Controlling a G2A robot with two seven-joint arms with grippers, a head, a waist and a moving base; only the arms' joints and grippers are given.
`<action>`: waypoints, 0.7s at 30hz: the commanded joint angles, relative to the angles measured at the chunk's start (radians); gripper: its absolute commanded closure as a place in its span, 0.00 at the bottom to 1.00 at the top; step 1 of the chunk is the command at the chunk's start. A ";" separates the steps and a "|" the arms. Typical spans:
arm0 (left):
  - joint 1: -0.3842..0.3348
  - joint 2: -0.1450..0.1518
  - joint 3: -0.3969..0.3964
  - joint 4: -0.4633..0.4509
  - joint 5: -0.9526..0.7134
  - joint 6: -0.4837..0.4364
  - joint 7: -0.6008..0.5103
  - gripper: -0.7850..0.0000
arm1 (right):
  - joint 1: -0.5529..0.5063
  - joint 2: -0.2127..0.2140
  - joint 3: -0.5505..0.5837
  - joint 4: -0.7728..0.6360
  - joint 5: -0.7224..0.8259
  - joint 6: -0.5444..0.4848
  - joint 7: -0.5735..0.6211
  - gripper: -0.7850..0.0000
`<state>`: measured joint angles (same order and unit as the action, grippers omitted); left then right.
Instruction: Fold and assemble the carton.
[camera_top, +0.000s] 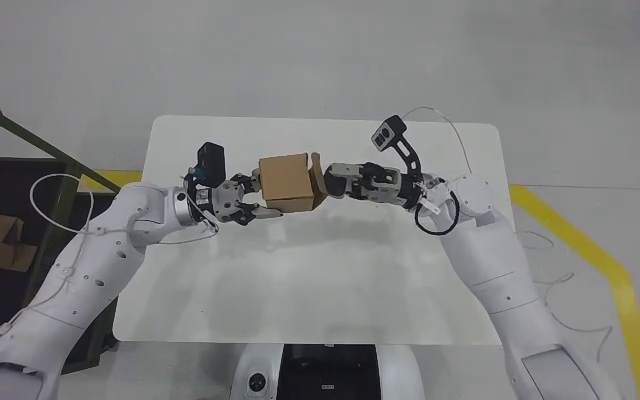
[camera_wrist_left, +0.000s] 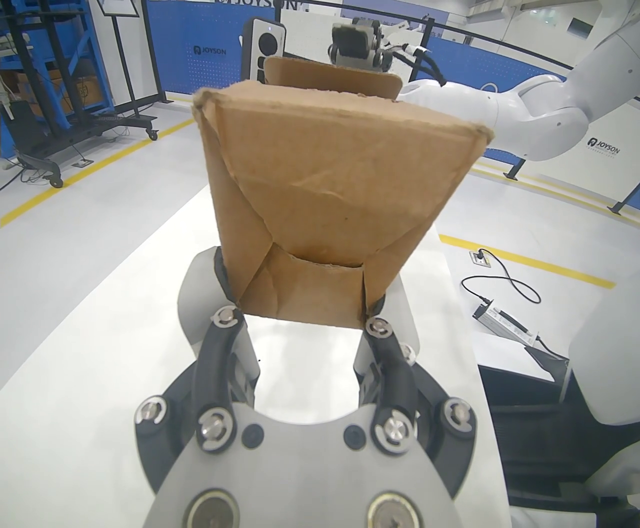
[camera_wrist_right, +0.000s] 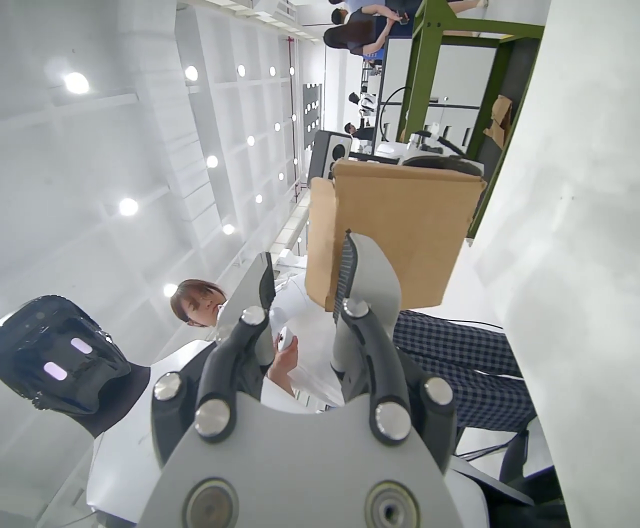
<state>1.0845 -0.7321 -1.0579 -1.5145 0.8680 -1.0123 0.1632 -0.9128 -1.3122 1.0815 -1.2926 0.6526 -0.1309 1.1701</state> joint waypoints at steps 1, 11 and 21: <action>0.002 -0.001 -0.002 -0.001 0.002 0.000 -0.001 0.62 | 0.004 0.000 -0.003 0.005 -0.007 0.002 0.000 0.72; 0.005 -0.007 -0.012 -0.002 0.014 0.000 -0.010 0.61 | 0.028 0.008 -0.006 0.013 -0.113 -0.004 -0.011 0.79; 0.002 -0.016 -0.018 0.004 0.028 0.000 -0.017 0.61 | 0.033 0.017 -0.007 -0.016 -0.198 -0.008 -0.037 0.90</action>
<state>1.0869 -0.7470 -1.0756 -1.5103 0.8940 -1.0123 0.1476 -0.8799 -1.2956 1.0738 -1.3063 0.4570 -0.1385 1.1346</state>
